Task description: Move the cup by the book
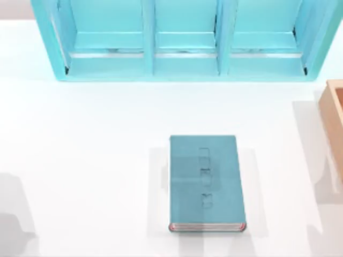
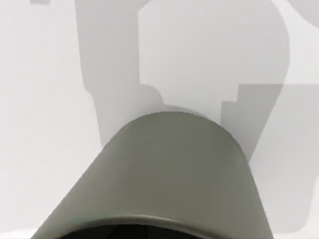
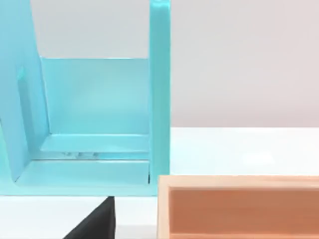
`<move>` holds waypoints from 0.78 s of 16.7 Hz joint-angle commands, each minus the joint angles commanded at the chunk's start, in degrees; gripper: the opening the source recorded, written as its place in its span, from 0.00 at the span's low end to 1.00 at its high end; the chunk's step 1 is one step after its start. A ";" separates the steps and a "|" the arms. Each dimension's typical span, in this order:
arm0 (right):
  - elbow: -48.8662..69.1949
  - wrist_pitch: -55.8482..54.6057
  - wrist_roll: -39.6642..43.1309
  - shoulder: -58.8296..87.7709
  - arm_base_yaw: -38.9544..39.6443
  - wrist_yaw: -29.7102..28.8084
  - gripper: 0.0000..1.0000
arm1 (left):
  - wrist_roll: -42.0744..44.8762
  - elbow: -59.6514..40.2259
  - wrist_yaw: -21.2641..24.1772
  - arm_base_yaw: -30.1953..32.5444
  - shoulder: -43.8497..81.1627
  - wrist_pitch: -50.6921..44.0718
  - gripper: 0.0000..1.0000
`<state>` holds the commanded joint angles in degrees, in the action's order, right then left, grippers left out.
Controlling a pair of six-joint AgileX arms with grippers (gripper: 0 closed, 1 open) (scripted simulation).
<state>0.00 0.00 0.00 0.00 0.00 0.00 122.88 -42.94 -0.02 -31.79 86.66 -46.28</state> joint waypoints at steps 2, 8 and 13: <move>0.00 0.00 0.00 0.00 0.00 0.00 1.00 | 0.00 0.00 0.00 0.00 0.00 0.00 0.47; 0.00 0.00 0.00 0.00 0.00 0.00 1.00 | 0.00 0.00 0.00 0.00 0.00 0.00 0.02; 0.00 0.00 0.00 0.00 0.00 0.00 1.00 | 0.00 0.00 0.00 0.00 0.00 0.00 0.00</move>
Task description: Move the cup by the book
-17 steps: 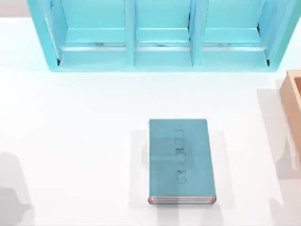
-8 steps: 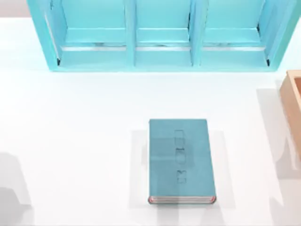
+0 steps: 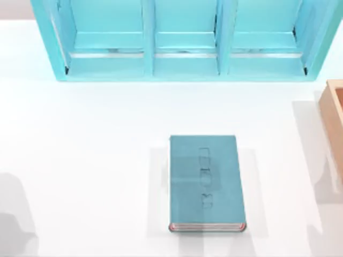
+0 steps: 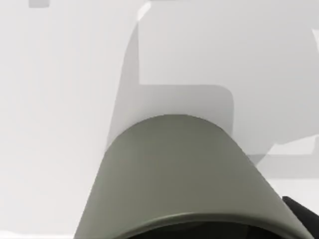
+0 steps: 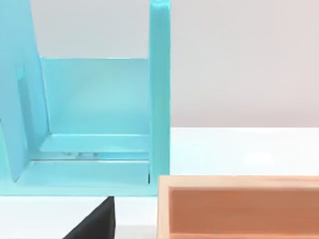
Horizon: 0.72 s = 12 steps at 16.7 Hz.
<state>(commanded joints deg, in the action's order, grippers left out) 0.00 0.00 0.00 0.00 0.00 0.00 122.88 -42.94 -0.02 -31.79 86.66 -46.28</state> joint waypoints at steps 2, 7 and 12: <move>0.00 0.00 0.00 0.00 0.00 0.00 1.00 | 0.00 0.00 0.00 0.00 0.00 0.00 0.00; 0.00 0.00 0.00 0.00 0.00 0.00 1.00 | -0.19 -1.69 -0.02 -0.26 -1.08 -2.05 0.00; 0.00 0.00 0.00 0.00 0.00 0.00 1.00 | -0.22 -7.05 0.01 -0.02 -4.37 -11.49 0.00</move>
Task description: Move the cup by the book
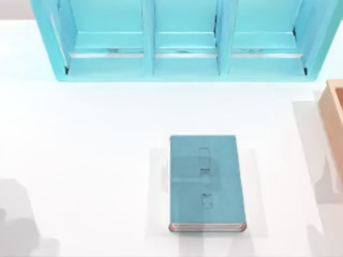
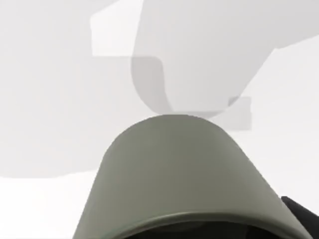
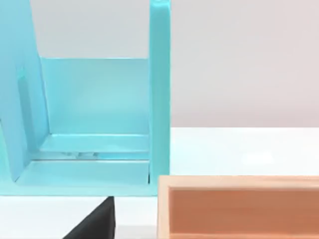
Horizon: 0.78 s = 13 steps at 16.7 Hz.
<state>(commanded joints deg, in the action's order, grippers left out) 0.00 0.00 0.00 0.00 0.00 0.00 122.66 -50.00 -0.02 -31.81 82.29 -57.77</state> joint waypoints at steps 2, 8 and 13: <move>0.00 0.00 0.00 0.00 0.00 0.00 1.00 | 0.05 -0.92 0.00 0.18 -0.63 -1.45 0.00; 0.00 0.00 0.00 0.00 0.00 0.00 1.00 | -1.37 -1.94 0.00 0.75 0.30 -1.62 0.00; 0.00 0.00 0.00 0.00 0.00 0.00 1.00 | -14.33 -10.81 -0.01 7.04 5.68 -4.39 0.00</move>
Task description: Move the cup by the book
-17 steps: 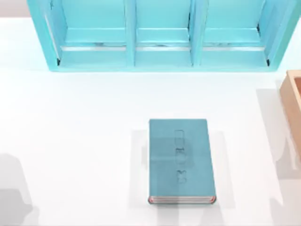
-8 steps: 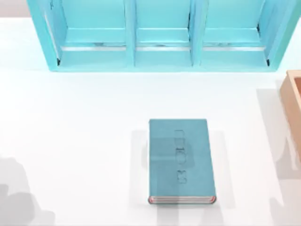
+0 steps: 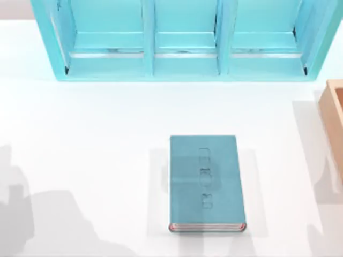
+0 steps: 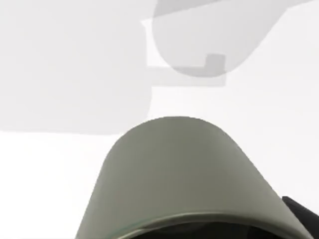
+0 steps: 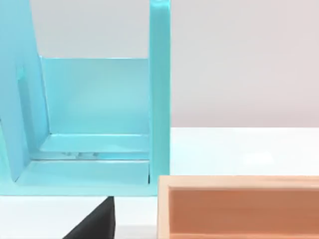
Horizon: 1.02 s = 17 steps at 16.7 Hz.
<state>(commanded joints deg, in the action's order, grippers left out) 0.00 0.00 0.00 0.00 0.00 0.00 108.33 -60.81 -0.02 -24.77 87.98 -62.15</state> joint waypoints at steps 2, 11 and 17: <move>0.00 0.00 0.00 0.00 0.00 0.00 1.00 | -9.03 -5.13 0.10 4.14 3.52 -1.93 0.00; 0.00 0.00 0.00 0.00 0.00 0.00 1.00 | -69.44 -31.64 1.75 28.68 23.69 -13.50 0.00; 0.00 0.00 0.00 0.00 0.00 0.00 1.00 | -110.97 -48.34 2.66 44.99 34.06 -18.84 0.00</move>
<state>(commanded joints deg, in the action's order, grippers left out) 0.00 0.00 0.00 0.00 0.00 0.00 -2.64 -109.15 2.64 20.23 122.04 -80.99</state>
